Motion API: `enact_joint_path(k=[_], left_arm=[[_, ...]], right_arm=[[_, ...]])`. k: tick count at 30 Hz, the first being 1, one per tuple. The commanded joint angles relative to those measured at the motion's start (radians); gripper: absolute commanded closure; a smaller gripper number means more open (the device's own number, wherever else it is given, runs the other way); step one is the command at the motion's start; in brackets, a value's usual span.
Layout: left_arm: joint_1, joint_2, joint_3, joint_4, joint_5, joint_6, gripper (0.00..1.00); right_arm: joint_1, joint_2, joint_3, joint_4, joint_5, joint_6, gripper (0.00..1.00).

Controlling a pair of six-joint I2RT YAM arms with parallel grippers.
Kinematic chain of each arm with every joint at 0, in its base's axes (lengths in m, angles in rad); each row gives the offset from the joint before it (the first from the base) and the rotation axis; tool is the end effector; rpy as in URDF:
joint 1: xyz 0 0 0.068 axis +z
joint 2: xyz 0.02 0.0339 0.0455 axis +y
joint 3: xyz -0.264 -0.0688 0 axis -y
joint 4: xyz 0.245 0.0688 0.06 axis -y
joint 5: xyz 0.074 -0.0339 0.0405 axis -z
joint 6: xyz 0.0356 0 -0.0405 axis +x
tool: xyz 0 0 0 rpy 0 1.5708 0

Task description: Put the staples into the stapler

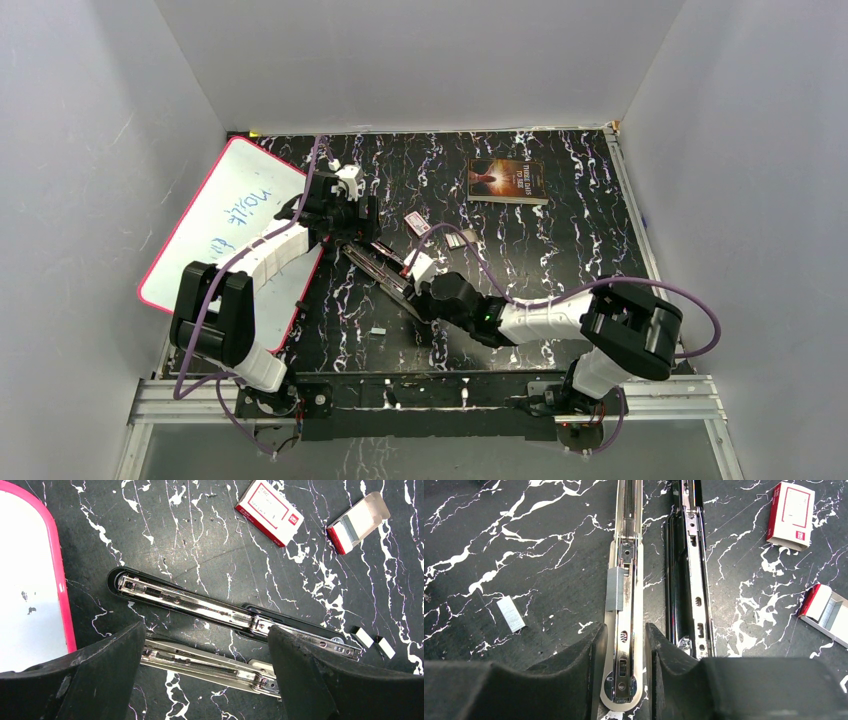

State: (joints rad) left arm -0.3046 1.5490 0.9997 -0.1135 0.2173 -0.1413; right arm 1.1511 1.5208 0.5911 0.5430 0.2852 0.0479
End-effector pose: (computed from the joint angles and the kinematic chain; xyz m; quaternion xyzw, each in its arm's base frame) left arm 0.3223 -0.1094 0.2338 0.1203 0.8865 -0.1914 0.4036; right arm 0.1320 0.2713 0.1759 -0.3629 0.7411 0.2143 0.5226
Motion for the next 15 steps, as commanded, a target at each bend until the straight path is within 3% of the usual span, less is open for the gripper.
enact_joint_path(k=[1, 10, 15], left_arm=[[0.004, -0.014, 0.034, -0.01, 0.004, 0.008, 0.08], [0.003, -0.016, 0.034, -0.012, 0.004, 0.008, 0.08], [0.003, -0.017, 0.034, -0.012, 0.001, 0.008, 0.08]], right_arm=[[-0.004, -0.047, 0.023, -0.015, -0.007, -0.023, 0.57], [0.002, 0.029, 0.186, -0.204, -0.06, -0.149, 0.49], [0.052, 0.086, 0.275, -0.279, 0.009, -0.236, 0.46]])
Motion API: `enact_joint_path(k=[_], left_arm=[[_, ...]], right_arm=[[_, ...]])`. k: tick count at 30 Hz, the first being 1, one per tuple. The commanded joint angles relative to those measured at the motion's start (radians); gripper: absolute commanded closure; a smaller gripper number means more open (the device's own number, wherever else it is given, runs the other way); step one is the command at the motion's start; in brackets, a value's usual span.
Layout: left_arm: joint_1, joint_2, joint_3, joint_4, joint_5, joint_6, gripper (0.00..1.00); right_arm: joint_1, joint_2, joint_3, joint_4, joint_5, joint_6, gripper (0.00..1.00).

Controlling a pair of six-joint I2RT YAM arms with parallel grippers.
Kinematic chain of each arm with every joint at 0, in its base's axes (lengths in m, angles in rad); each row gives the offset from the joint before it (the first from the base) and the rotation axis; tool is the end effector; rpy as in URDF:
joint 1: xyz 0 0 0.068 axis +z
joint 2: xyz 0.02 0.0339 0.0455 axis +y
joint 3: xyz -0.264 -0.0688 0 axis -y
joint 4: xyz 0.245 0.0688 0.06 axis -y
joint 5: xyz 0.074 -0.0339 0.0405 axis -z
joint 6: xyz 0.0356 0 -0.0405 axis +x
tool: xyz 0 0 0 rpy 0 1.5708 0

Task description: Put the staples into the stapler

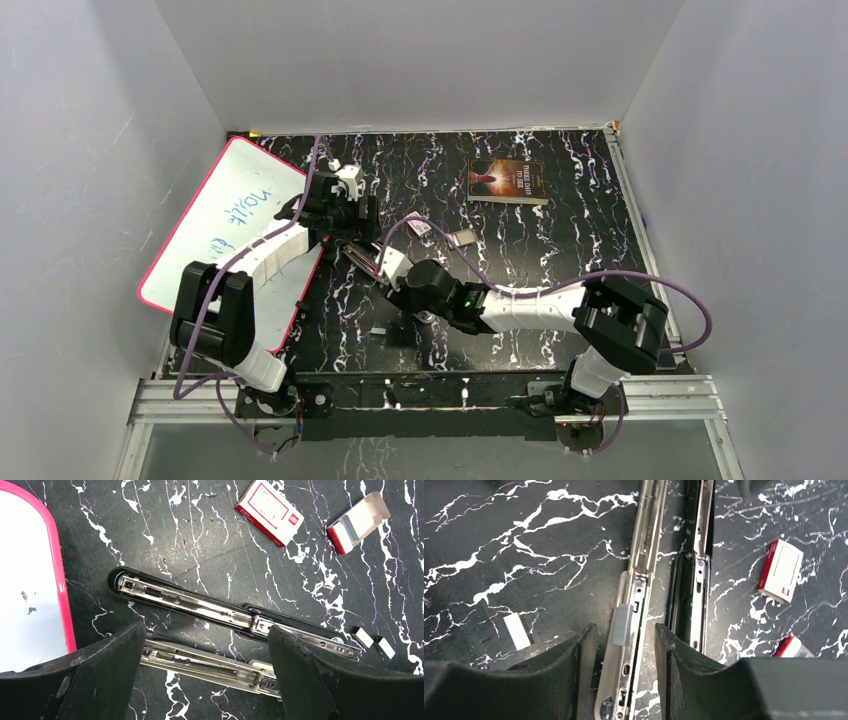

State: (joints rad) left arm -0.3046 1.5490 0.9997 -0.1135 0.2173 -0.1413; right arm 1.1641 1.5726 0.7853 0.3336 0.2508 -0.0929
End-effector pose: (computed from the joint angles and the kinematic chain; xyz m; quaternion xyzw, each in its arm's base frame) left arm 0.3223 -0.1094 0.2338 0.1203 0.8865 -0.1914 0.4036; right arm 0.1400 0.3027 0.1987 -0.4411 0.7196 0.1771 0.5063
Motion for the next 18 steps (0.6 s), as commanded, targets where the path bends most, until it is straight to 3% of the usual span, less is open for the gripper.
enact_joint_path(k=[1, 10, 18], left_arm=[[0.004, -0.016, 0.034, -0.011, 0.0, 0.008, 0.08], [0.004, -0.023, 0.034, -0.014, -0.004, 0.009, 0.08], [0.003, -0.023, 0.034, -0.015, -0.006, 0.009, 0.08]], right_arm=[[0.048, 0.049, 0.1, -0.092, 0.071, -0.102, 0.46], [0.094, 0.142, 0.175, -0.132, 0.213, -0.138, 0.45], [0.098, 0.164, 0.188, -0.14, 0.244, -0.142, 0.45]])
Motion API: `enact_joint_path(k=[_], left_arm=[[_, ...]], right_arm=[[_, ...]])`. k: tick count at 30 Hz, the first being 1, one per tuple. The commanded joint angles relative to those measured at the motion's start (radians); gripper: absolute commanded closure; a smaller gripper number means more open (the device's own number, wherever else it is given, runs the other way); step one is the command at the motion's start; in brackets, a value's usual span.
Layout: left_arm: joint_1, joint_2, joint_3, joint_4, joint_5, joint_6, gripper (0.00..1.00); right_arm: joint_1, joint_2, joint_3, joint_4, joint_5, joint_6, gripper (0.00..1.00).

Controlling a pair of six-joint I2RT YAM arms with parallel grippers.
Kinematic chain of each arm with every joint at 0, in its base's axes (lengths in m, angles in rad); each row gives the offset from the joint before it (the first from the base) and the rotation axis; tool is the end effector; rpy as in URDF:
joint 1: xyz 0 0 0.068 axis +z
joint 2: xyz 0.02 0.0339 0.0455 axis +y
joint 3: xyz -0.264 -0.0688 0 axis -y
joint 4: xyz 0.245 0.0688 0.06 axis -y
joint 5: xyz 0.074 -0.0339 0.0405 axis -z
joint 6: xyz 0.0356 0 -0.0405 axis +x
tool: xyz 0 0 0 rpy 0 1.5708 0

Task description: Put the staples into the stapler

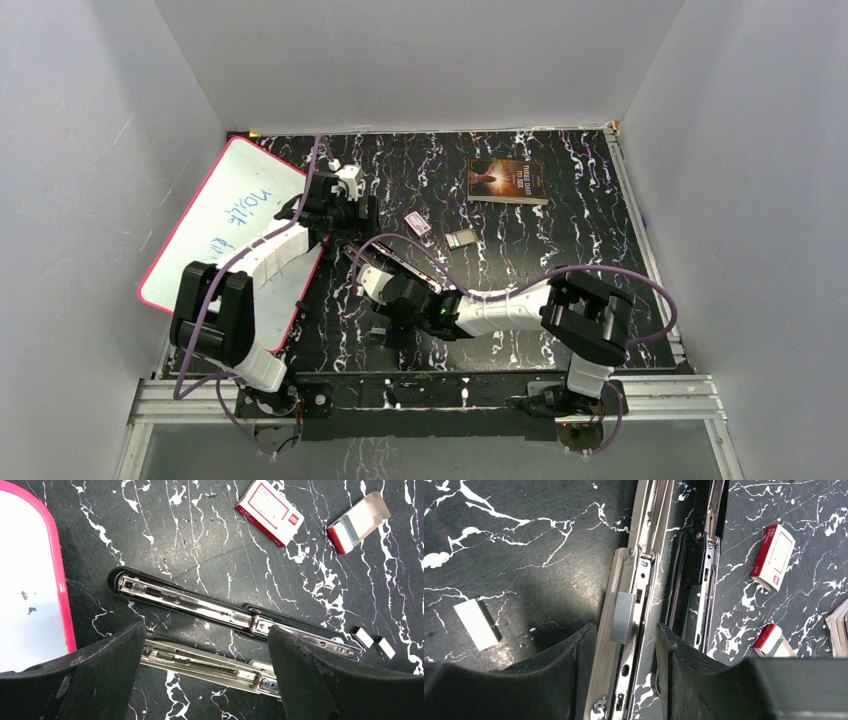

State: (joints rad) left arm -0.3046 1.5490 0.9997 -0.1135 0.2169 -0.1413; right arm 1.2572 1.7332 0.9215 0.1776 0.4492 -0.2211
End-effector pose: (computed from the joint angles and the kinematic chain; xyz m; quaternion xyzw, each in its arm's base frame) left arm 0.3223 -0.1094 0.2338 0.1202 0.8866 -0.1913 0.4037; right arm 0.1258 0.3379 0.1747 -0.5117 0.7106 0.0453 0.4807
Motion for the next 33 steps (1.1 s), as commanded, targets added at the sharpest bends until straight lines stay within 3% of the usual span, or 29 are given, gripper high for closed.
enact_joint_path(k=[1, 13, 28, 33], left_arm=[[0.004, -0.024, 0.034, -0.015, -0.006, 0.009, 0.08], [0.004, -0.023, 0.034, -0.016, -0.007, 0.01, 0.08], [0.004, -0.022, 0.035, -0.014, -0.006, 0.01, 0.08], [0.003, -0.022, 0.033, -0.014, -0.006, 0.009, 0.08]], right_arm=[[0.005, 0.003, 0.054, 0.016, 0.048, -0.014, 0.46], [0.005, 0.056, 0.071, 0.011, 0.053, -0.009, 0.47], [0.005, 0.029, 0.057, 0.027, 0.068, 0.013, 0.7], [0.005, -0.027, 0.026, 0.064, 0.065, 0.111, 0.74]])
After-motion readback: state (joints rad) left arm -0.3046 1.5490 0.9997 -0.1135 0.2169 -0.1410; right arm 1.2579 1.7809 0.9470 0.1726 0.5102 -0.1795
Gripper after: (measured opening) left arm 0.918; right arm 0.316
